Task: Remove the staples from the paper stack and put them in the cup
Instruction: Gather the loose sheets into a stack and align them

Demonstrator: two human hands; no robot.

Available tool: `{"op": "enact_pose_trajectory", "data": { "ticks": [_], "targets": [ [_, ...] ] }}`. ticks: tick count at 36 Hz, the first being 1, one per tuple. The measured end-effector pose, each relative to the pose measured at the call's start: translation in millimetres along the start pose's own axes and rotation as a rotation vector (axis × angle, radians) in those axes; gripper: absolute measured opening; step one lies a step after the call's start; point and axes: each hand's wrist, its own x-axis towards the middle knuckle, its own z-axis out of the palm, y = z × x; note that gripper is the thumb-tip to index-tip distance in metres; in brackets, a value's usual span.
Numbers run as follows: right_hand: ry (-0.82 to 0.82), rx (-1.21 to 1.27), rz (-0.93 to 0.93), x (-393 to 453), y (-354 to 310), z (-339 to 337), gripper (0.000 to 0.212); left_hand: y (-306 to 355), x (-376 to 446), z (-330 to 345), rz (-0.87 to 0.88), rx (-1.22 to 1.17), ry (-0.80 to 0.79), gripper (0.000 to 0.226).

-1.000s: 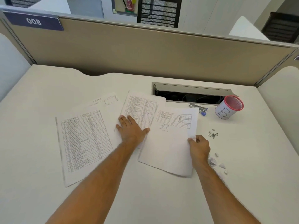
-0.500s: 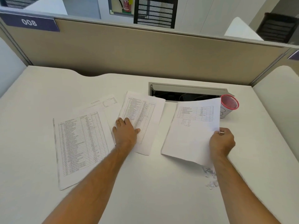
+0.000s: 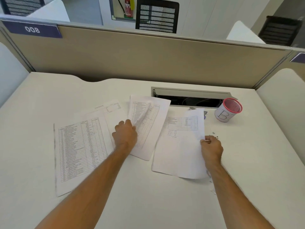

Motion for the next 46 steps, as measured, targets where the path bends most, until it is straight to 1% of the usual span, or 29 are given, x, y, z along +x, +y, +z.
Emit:
{"op": "enact_pose_trajectory", "data": {
  "ticks": [6, 9, 11, 14, 16, 18, 20, 21, 22, 24, 25, 28, 30, 33, 36, 39, 43, 46],
  "targets": [
    [-0.151, 0.075, 0.123, -8.4, 3.0, 19.0, 0.01, 15.5, -20.1, 6.5, 0.038, -0.135, -0.043, 0.029],
    [-0.199, 0.108, 0.162, -11.3, 6.0, 27.1, 0.012, 23.6, -30.5, 11.1, 0.049, -0.123, -0.086, 0.032],
    [-0.206, 0.148, 0.18, -13.1, 8.7, 32.6, 0.011, 28.4, -38.8, 14.7, 0.06, -0.06, -0.132, 0.038],
    [-0.221, 0.236, 0.222, -19.0, 7.6, 38.5, 0.037, 30.4, -51.2, 24.2, 0.144, 0.054, -0.221, 0.055],
    [-0.233, 0.275, 0.268, -21.7, 4.9, 40.9, 0.046, 27.3, -57.0, 33.3, 0.23, 0.119, -0.294, 0.067],
    [-0.27, 0.278, 0.303, -20.5, 5.4, 43.4, 0.06, 22.0, -62.1, 44.0, 0.313, 0.195, -0.351, 0.071],
    [-0.315, 0.311, 0.343, -17.4, 7.4, 45.9, 0.073, 17.0, -67.8, 53.0, 0.384, 0.272, -0.369, 0.069],
    [-0.334, 0.315, 0.33, -17.5, 6.8, 44.8, 0.072, 14.7, -70.2, 56.8, 0.413, 0.306, -0.37, 0.067],
    [-0.357, 0.309, 0.286, -19.4, 4.0, 42.2, 0.063, 13.0, -72.1, 59.4, 0.433, 0.329, -0.37, 0.066],
    [-0.393, 0.312, 0.191, -20.3, 3.9, 40.3, 0.032, 11.1, -74.5, 62.6, 0.46, 0.347, -0.366, 0.065],
    [-0.421, 0.308, 0.168, -20.4, 4.1, 39.5, 0.019, 10.6, -75.8, 63.4, 0.474, 0.355, -0.366, 0.066],
    [-0.457, 0.242, 0.16, -14.8, 7.0, 39.8, 0.031, 10.4, -79.9, 66.2, 0.519, 0.36, -0.392, 0.071],
    [-0.461, 0.198, 0.158, -10.9, 8.8, 41.7, 0.034, 8.3, -81.9, 65.5, 0.531, 0.338, -0.412, 0.076],
    [-0.463, 0.158, 0.136, -10.1, 6.3, 42.4, 0.035, 4.5, -81.1, 61.1, 0.514, 0.255, -0.404, 0.079],
    [-0.473, 0.123, 0.129, -11.1, 2.1, 40.0, 0.032, -1.6, -74.7, 53.1, 0.44, 0.176, -0.325, 0.076],
    [-0.483, 0.079, 0.12, -9.5, -2.1, 36.4, 0.031, -13.7, -62.7, 40.9, 0.316, 0.117, -0.229, 0.074],
    [-0.505, 0.021, 0.085, -7.4, -9.5, 32.0, 0.033, -36.1, -45.4, 23.7, 0.138, 0.125, -0.138, 0.073],
    [-0.519, 0.026, 0.051, -9.8, -15.6, 30.0, 0.036, -55.7, -35.9, 14.3, 0.021, 0.122, -0.074, 0.075]
  ]
}}
